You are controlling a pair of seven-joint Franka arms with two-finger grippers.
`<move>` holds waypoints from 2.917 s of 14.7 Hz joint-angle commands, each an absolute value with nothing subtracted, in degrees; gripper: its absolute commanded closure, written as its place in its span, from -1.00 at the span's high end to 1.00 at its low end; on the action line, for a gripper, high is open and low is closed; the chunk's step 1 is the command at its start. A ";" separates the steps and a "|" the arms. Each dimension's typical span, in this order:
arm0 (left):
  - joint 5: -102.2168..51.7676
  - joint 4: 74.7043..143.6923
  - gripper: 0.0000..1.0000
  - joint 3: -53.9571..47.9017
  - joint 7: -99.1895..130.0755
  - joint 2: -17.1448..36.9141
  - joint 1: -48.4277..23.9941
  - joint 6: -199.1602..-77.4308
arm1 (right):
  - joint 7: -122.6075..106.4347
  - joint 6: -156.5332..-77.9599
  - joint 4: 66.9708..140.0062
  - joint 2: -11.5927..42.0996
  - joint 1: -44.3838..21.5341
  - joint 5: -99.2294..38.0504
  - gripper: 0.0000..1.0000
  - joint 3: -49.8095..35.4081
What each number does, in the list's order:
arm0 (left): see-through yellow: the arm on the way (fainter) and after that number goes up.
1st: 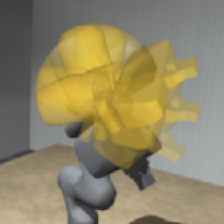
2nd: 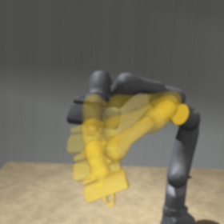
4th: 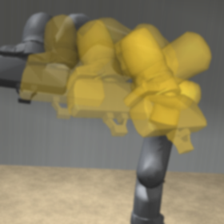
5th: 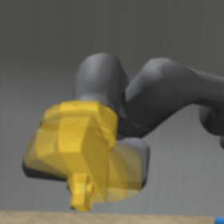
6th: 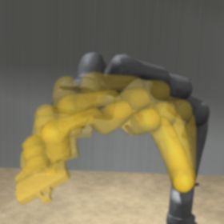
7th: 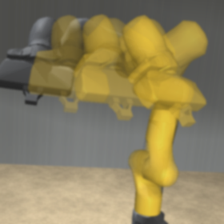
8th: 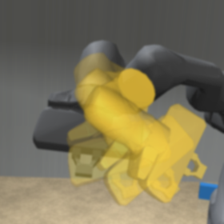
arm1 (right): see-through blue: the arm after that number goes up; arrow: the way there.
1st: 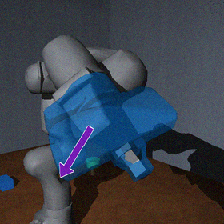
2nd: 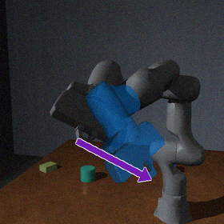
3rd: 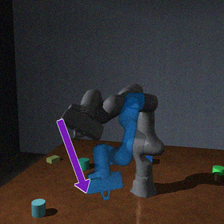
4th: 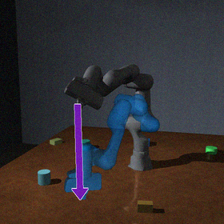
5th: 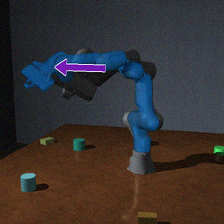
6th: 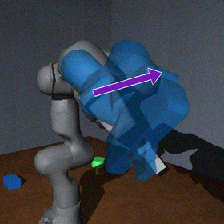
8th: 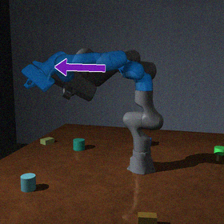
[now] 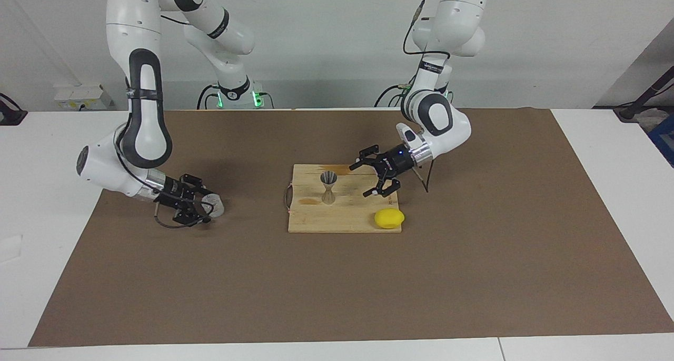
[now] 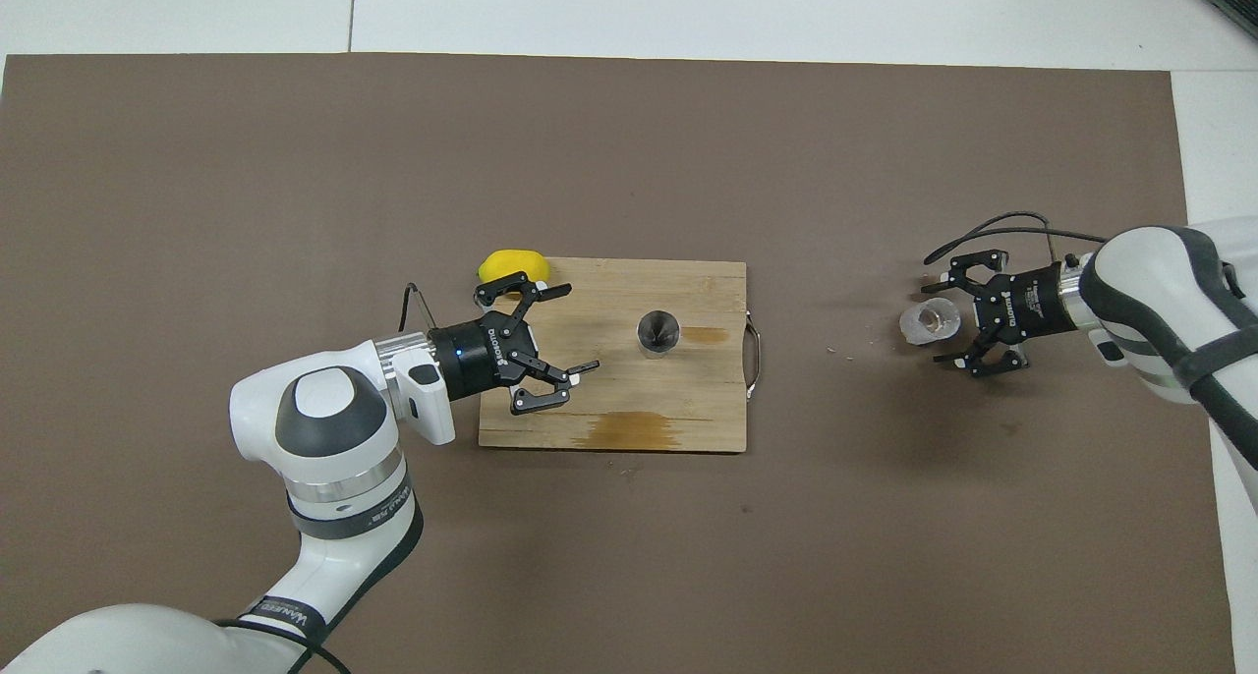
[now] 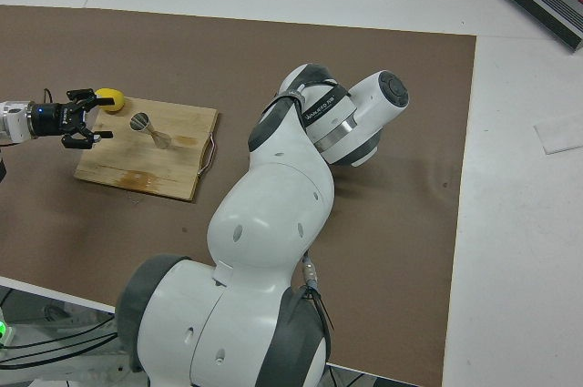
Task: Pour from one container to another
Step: 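Grasp the clear glass with the right gripper while the left gripper withdraws, then carry the clear glass with the right gripper over the metal cup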
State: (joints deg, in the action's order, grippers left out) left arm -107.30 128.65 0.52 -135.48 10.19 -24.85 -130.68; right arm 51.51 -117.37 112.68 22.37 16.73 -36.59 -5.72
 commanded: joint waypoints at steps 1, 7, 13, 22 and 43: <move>-99.35 130.95 1.00 0.53 -135.79 5.81 -20.15 -129.82 | 49.92 -117.60 114.26 20.83 17.05 -39.99 0.59 -5.80; -69.40 128.68 1.00 0.53 -131.33 2.12 -2.49 -119.03 | 50.36 -117.42 114.26 20.31 16.96 -40.08 -0.35 -5.80; -41.26 112.01 1.00 0.53 -121.32 3.16 14.40 -101.72 | 56.24 -118.48 113.56 16.09 13.02 -39.90 -1.00 -5.63; -15.21 97.21 1.00 0.26 -80.29 -3.25 15.29 -93.61 | 81.27 -120.67 106.97 14.94 -2.09 -23.14 -1.00 -5.54; -1.93 95.55 1.00 -2.63 -3.08 -5.02 8.45 -92.64 | 104.24 -118.39 101.51 11.52 -20.56 -0.54 -1.00 -6.15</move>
State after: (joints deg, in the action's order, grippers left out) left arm -3.57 97.13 -2.46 -5.06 -5.20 10.48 -92.05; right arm 102.89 -120.08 101.87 12.47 -19.80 -3.63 -6.01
